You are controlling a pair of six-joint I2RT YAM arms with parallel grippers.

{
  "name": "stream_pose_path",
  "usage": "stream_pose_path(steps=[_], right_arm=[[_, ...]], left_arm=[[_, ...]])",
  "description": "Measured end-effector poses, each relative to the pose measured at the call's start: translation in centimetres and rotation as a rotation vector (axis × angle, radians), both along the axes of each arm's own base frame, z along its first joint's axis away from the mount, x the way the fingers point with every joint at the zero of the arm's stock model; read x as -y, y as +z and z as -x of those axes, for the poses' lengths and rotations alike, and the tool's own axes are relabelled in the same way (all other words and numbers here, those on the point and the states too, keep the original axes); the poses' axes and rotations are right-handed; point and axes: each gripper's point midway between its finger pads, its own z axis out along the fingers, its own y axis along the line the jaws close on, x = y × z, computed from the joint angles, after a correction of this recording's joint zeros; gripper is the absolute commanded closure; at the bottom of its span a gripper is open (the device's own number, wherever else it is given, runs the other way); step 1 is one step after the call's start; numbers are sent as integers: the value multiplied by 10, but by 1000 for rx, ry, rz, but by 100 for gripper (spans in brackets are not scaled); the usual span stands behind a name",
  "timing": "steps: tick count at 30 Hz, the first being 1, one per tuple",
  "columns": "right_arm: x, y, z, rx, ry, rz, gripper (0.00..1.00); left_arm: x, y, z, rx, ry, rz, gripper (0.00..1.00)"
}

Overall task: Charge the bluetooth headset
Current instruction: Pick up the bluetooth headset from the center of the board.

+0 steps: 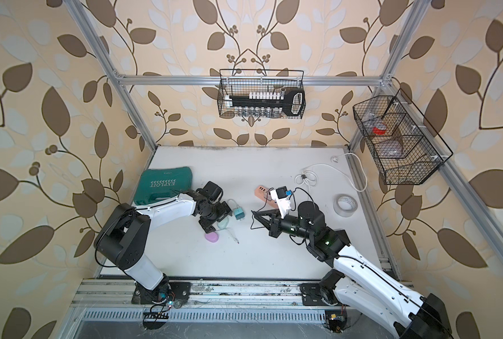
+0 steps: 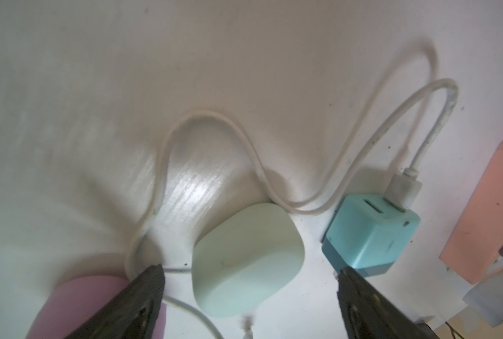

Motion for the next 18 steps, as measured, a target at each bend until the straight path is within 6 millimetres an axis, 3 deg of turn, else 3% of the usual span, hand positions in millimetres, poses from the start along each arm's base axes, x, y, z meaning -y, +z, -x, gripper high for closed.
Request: stream_pose_path(steps=[11, 18], right_arm=[[3, 0, 4, 5, -1, -11, 94], [5, 4, 6, 15, -1, -20, 94]], left_arm=[[-6, -3, 12, -69, 123, -87, 7], [8, 7, -3, -51, 178, -103, 9]])
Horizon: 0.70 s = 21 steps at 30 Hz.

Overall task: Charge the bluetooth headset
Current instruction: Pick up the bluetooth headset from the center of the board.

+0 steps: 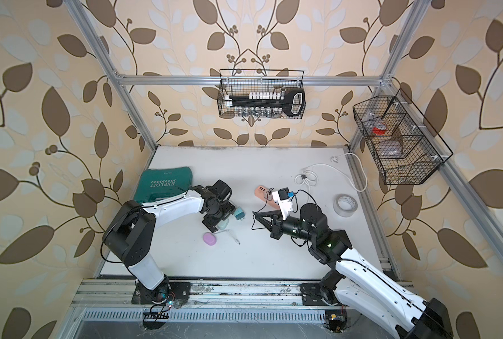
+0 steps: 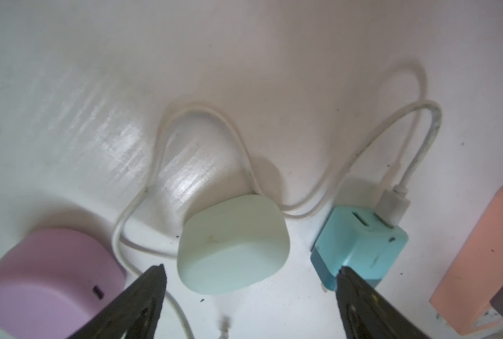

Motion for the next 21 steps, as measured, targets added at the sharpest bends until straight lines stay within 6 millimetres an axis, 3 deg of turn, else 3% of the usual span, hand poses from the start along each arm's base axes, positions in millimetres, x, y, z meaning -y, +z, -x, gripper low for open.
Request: stream_pose_path(steps=[7, 14, 21], right_arm=[[4, 12, 5, 35, 1, -23, 94], [4, 11, 6, 37, 2, -20, 94], [4, 11, 6, 39, 5, -18, 94]], left_arm=[[-4, -11, 7, -48, 53, -32, 10], [-2, -7, 5, -40, 81, -43, 14], [-2, -18, 5, -63, 102, -55, 15]])
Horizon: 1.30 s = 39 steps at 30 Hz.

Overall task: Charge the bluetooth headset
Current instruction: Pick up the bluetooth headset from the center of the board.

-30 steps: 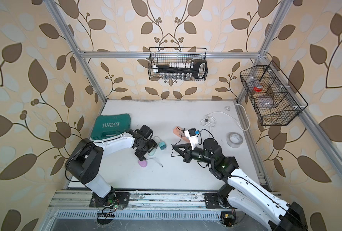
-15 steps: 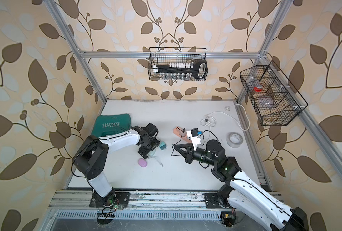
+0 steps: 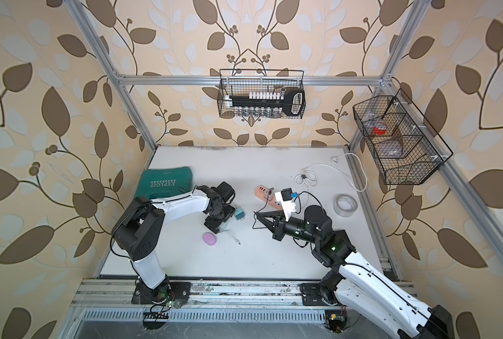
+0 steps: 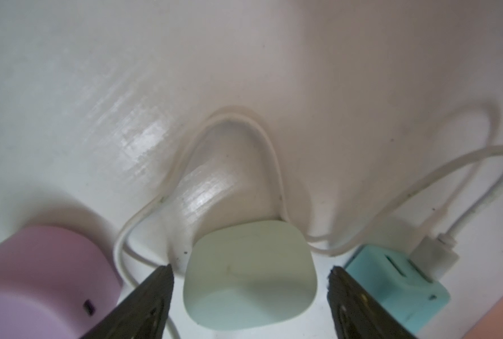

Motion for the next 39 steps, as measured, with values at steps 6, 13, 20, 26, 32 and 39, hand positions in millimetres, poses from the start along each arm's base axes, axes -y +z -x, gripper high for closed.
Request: stream_pose_path(steps=[6, 13, 20, 26, 32, 39], right_arm=[[0, 0, 0, 1, 0, 2, 94], [0, 0, 0, 2, 1, 2, 94], [0, 0, 0, 2, 1, 2, 94], [-1, 0, 1, 2, 8, 0, 93], [-1, 0, 1, 3, 8, 0, 93], [-1, 0, 1, 2, 8, 0, 93]], left_arm=[[2, 0, -2, 9, 6, 7, 19], [-1, -4, 0, 4, 16, 5, 18], [-3, -5, -2, 5, 29, 6, 19], [-5, -5, -2, 3, 38, 9, 24], [-7, -6, -1, -3, 42, 10, 33], [-8, -6, 0, -9, 39, 16, 44]])
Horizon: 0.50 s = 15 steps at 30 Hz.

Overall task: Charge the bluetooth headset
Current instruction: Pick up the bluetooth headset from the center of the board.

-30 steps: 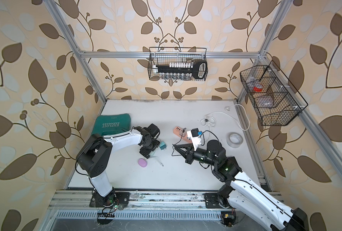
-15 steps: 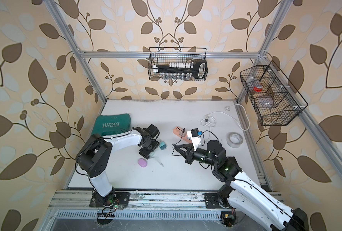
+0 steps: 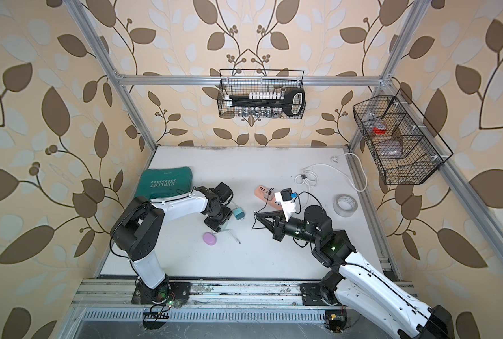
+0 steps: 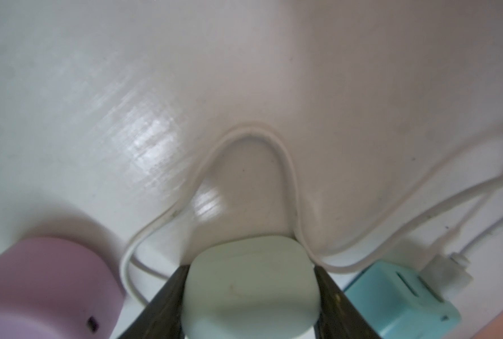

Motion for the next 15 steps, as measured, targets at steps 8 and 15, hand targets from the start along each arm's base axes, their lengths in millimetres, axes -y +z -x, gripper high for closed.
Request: stream_pose_path(steps=[8, 15], right_arm=[[0, -2, 0, -4, 0, 3, 93], [0, -11, 0, -33, -1, 27, 92]], left_arm=[[0, 3, -2, 21, -53, -4, 50], [-2, 36, -14, 143, -119, 10, 52]])
